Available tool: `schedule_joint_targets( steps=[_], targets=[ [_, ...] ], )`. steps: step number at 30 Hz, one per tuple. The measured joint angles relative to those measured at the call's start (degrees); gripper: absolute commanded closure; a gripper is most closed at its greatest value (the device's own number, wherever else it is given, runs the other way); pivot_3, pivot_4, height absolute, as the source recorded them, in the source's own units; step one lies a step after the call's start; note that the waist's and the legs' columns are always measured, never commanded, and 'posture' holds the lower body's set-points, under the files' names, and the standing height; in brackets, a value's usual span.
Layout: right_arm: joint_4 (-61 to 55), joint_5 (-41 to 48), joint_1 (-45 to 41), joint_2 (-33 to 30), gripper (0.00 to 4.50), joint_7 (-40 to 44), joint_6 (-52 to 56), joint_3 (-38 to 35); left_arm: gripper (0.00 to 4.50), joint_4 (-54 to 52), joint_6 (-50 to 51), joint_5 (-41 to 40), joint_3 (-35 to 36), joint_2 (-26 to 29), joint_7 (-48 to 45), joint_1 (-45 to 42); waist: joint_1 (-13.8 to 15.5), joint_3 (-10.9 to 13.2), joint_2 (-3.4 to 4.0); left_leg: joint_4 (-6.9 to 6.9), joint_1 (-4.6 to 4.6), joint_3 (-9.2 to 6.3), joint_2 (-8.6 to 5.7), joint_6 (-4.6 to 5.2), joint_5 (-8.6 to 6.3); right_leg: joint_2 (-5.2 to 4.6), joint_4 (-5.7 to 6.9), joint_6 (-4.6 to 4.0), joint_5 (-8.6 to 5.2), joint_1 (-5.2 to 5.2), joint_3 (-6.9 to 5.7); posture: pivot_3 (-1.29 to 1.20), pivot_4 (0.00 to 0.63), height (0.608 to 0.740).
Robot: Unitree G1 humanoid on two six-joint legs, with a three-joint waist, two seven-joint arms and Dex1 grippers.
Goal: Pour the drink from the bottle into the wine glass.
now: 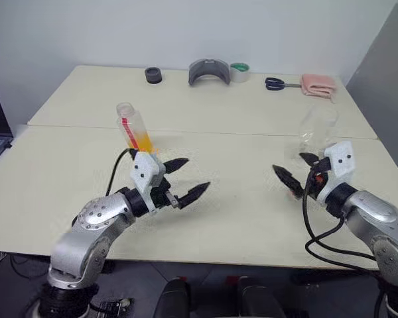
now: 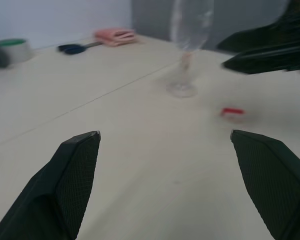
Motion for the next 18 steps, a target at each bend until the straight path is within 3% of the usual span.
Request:
schedule_joint_targets(
  steps=[7, 18],
  targets=[
    [13.09, -7.51, -1.21, 5.45, 0.00, -1.97, -6.49, 0.40, 0.01, 0.94, -0.07, -2.04, -1.46, 1.82, -5.97, -1.64, -0.25, 0.00, 0.01, -0.06, 0.13, 0.13, 0.03, 0.00, 0.00, 0.04, 0.05, -0.10, -0.06, 0.02, 0.09, 0.00, 0.150, 0.740],
    [32.06, -14.14, -12.10, 8.94, 0.00, -0.69, -16.74, 0.63, 0.01, 1.95, -2.01, -1.50, -2.38, 1.27, -7.05, -1.89, -0.45, 0.01, 0.02, -0.08, 0.14, 0.18, 0.06, 0.00, 0.00, 0.07, 0.06, -0.14, -0.07, 0.01, 0.14, 0.00, 0.150, 0.740]
  ],
)
